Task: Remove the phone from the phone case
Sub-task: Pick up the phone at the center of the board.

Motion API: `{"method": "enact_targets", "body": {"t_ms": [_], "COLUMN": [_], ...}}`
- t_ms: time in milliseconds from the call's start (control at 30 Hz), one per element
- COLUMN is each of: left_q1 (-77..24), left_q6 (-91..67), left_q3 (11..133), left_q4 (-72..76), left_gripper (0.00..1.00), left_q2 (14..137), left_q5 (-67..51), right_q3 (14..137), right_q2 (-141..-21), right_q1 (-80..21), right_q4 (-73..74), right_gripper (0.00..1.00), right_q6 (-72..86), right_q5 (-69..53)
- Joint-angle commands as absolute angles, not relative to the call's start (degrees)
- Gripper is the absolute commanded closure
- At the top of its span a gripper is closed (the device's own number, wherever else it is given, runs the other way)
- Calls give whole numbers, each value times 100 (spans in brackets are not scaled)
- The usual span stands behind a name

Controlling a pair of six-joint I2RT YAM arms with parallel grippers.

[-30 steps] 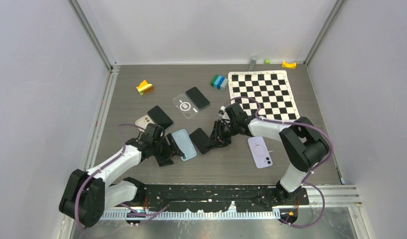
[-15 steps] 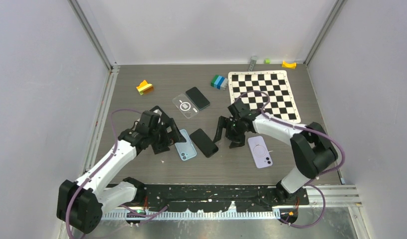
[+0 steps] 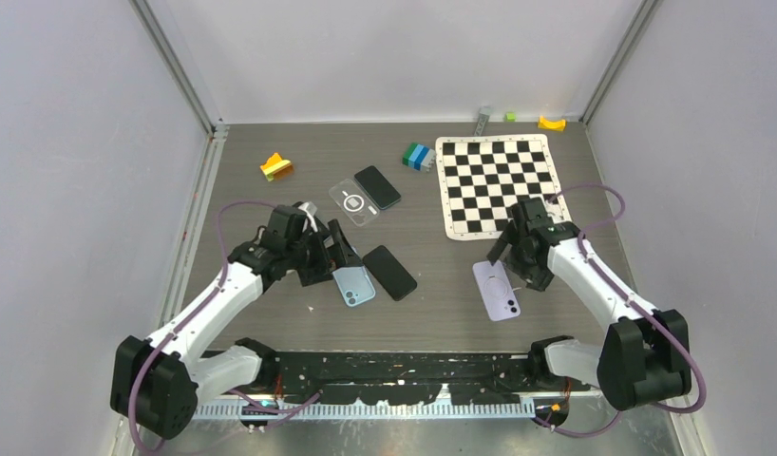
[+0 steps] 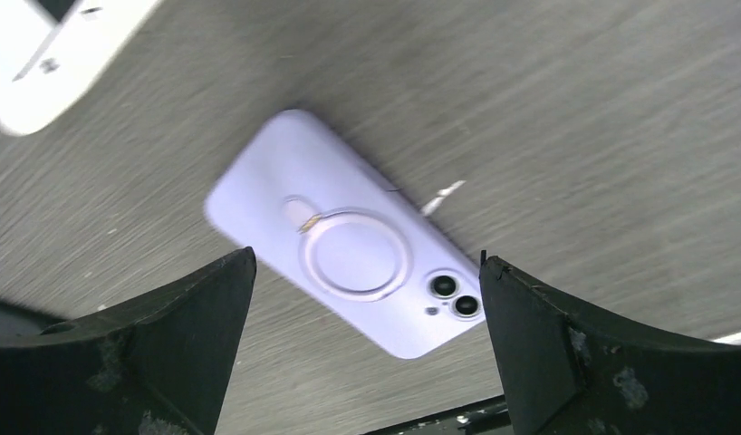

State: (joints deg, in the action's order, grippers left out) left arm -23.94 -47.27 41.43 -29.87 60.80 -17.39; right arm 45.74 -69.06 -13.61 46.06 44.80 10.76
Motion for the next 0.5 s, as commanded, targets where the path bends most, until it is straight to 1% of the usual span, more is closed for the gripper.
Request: {"method": "enact_targets", "body": {"t_ms": [0,167,200,400,467], "left_q1": [-2408,-2408,-2408,-2408,-2408], "left_q6": [-4701,-4769,-4747,-4624,-4623], "left_q3": [4128,4198,4245,4427,4455], "left_q4": [-2634,-2665,-2682,-2685,-2607], "left_gripper": [0,0,0,0,0], "left_q2": [6069,6179,6223,6439,6503], "left_q5": [-2022,-1940,-1987,-1833,-1813], "right_q3": [4228,3823,3724,3024,2886], "right_q2": [-6750,-6773,-6779,-6489,-6327], "right_q1": [-804,-446,-430,-412,-413], "right_q4": [4634,4129,4034,3513,3499], "right_gripper": [0,0,0,0,0], "right_q6": [4555,4599,4589,4803,4885], "right_q5": [1041,190,-161,-1056,-1191]}}
